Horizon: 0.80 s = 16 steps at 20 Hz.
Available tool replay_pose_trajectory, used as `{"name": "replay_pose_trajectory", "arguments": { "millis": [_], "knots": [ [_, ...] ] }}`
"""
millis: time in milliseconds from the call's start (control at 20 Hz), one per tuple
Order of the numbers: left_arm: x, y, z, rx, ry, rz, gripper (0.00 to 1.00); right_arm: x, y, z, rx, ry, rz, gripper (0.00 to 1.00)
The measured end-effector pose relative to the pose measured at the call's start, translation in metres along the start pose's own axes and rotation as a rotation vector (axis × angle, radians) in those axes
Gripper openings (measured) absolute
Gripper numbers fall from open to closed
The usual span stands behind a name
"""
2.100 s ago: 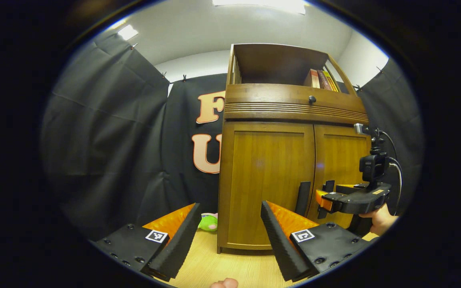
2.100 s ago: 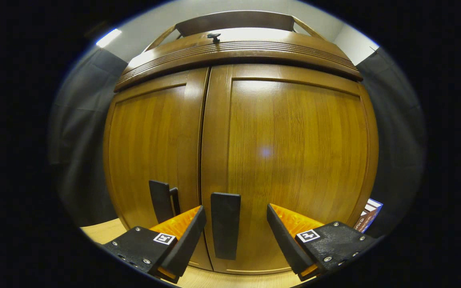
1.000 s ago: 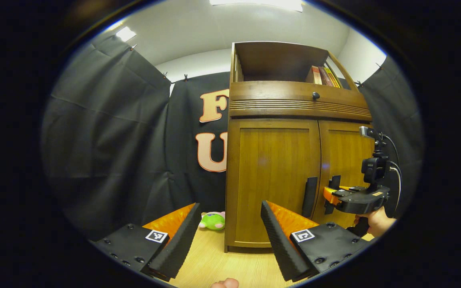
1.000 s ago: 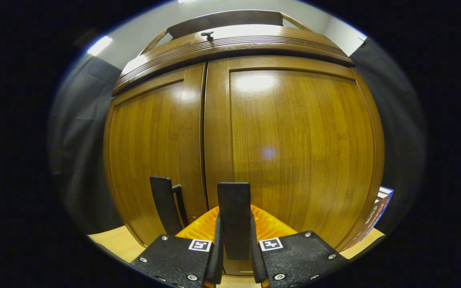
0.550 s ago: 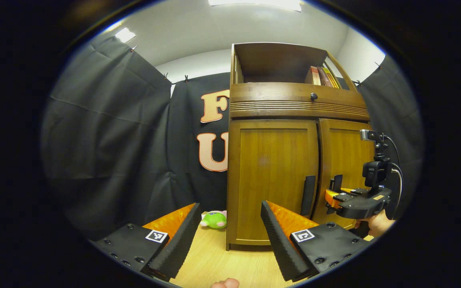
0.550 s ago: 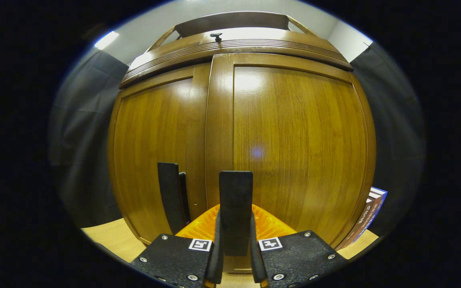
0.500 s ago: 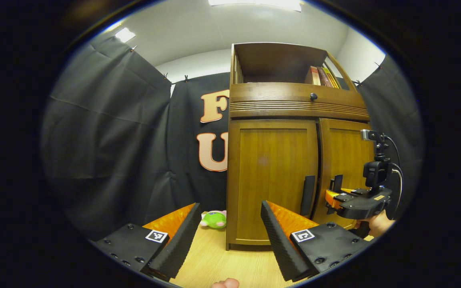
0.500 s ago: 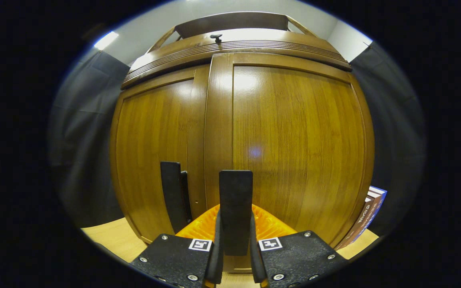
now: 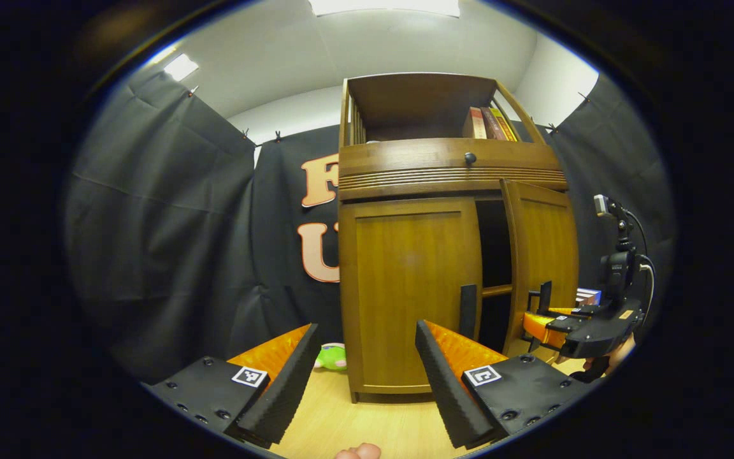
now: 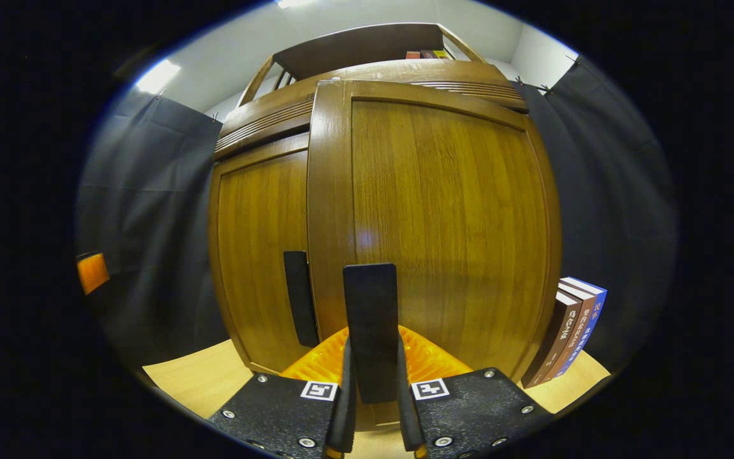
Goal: Open the right door of the double-door shoe cabinet with the right hand, and open the left door with the left hand.
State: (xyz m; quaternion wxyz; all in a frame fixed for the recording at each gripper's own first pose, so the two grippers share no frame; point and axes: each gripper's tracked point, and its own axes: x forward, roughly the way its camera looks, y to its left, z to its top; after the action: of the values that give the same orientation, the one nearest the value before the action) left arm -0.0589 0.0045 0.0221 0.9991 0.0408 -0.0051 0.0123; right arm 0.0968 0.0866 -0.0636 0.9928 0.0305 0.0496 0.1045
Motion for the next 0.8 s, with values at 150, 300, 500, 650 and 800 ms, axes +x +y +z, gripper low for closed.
{"name": "replay_pose_trajectory", "arguments": {
  "millis": [150, 300, 500, 650, 800],
  "knots": [
    [-0.001, -0.02, -0.002, -0.006, 0.008, -0.036, 0.96, -0.022, -0.007, 0.0, 0.014, 0.009, 0.014, 0.28],
    [0.002, -0.039, -0.004, -0.021, 0.01, -0.062, 0.96, -0.046, -0.02, 0.001, 0.019, 0.013, 0.024, 0.28],
    [0.007, -0.056, -0.004, -0.037, 0.006, -0.076, 0.95, -0.069, -0.035, 0.002, 0.004, 0.007, 0.021, 0.28],
    [0.008, -0.071, -0.003, -0.047, 0.002, -0.104, 0.95, -0.086, -0.05, 0.003, -0.005, 0.012, 0.003, 0.28],
    [0.01, -0.08, -0.006, -0.048, 0.004, -0.123, 0.97, -0.1, -0.063, 0.0, -0.022, 0.032, -0.025, 0.28]
  ]
}}
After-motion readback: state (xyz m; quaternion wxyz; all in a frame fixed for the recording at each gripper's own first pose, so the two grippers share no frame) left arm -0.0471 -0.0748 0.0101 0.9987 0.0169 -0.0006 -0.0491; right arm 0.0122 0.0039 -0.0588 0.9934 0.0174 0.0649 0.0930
